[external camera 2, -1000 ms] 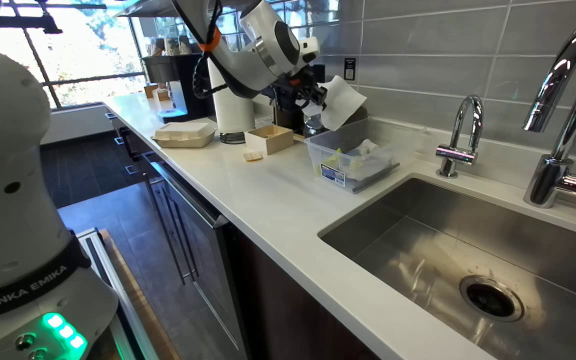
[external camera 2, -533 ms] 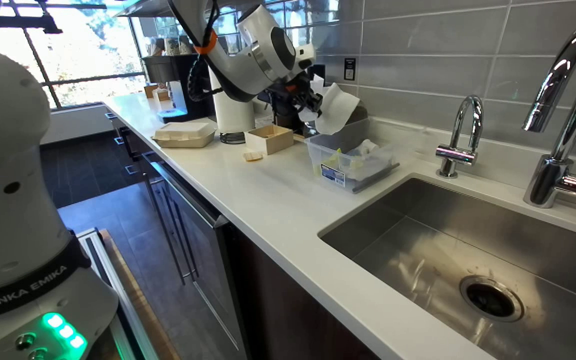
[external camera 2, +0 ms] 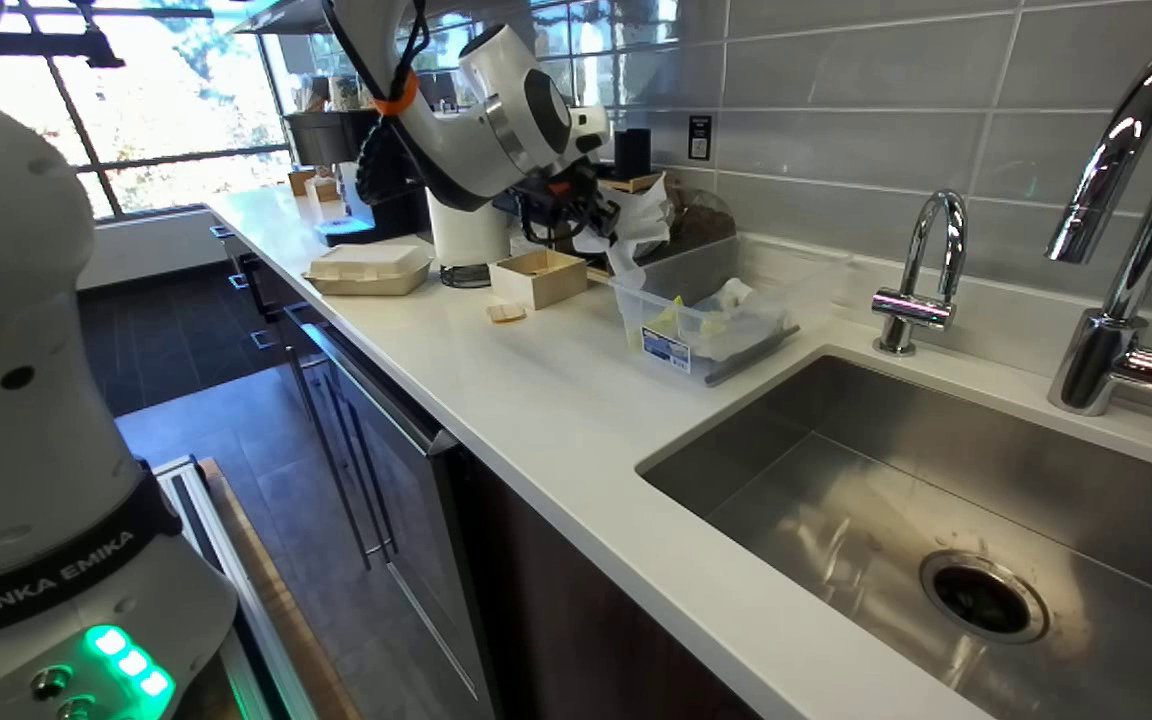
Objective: Wipe the silver lid with the paper towel
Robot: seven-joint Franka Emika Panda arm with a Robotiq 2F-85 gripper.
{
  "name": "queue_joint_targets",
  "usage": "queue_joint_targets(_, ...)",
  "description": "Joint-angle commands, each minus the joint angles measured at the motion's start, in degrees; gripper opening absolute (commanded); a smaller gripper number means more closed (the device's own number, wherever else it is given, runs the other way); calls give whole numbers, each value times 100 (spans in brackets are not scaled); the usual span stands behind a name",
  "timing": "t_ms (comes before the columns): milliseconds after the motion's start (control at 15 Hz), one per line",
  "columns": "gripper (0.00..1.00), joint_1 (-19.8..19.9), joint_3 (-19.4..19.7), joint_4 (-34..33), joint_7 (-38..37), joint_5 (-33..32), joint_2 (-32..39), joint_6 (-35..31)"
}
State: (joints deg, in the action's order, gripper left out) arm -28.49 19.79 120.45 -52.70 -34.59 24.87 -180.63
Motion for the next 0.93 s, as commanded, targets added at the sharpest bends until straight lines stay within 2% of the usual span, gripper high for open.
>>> queue_joint_targets(0,0,168,-245,20,118,48,-18,31)
queue_joint_targets(533,0,132,-195,-226,112,-21,76,-164)
queue_joint_targets(867,0,-89,152,-447,-6,-110,174,-319)
